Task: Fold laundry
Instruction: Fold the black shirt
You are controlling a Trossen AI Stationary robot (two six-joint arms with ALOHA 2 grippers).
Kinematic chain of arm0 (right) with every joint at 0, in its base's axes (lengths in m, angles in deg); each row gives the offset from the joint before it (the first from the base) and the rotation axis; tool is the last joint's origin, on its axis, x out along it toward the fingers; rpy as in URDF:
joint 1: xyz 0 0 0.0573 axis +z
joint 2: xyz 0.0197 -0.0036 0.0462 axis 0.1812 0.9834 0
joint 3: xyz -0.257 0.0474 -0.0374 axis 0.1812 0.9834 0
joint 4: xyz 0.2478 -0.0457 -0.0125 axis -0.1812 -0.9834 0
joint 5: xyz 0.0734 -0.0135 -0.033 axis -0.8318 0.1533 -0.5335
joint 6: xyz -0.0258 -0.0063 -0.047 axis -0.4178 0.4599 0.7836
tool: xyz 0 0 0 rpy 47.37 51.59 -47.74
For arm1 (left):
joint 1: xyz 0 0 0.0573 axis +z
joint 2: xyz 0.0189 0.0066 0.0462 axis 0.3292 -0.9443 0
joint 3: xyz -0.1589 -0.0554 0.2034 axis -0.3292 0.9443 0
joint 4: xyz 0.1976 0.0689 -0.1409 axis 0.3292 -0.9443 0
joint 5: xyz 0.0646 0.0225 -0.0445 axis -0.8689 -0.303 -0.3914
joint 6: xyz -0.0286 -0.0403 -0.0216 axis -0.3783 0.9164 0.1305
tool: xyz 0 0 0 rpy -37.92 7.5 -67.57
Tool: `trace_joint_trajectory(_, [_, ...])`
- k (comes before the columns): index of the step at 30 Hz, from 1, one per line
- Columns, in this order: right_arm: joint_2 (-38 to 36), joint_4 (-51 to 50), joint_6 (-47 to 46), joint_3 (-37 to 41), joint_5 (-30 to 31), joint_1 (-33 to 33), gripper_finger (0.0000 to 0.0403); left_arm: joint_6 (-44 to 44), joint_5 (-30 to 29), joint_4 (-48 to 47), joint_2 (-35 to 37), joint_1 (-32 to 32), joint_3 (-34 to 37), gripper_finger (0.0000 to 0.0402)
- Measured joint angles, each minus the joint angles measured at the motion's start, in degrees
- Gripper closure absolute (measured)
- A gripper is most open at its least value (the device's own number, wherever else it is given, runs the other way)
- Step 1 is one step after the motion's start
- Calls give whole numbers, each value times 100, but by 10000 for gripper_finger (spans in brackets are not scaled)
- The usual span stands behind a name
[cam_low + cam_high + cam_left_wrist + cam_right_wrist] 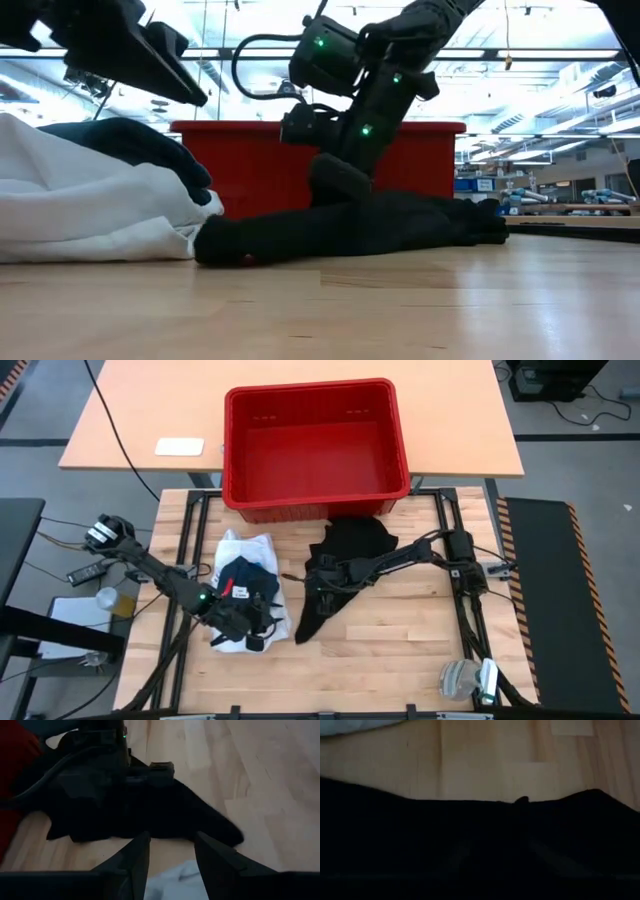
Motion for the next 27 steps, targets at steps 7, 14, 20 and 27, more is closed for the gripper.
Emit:
trace_joint_trajectory(7, [-391,-270,0,50,145,12,377,141,-112,-60,-2,-49,6,244])
trace_joint_trajectory(14, [-1813,-63,535,33,871,400,377,134,-112,10,-2,-51,6,244])
trace_joint_trajectory(20, [-2657,973,1550,28,1551,684,378,295,-646,203,-2,-51,6,244])
trace_joint_trajectory(27, [-3378,1354,1651,435,1240,1339,374,376,-600,295,-4,-53,6,244])
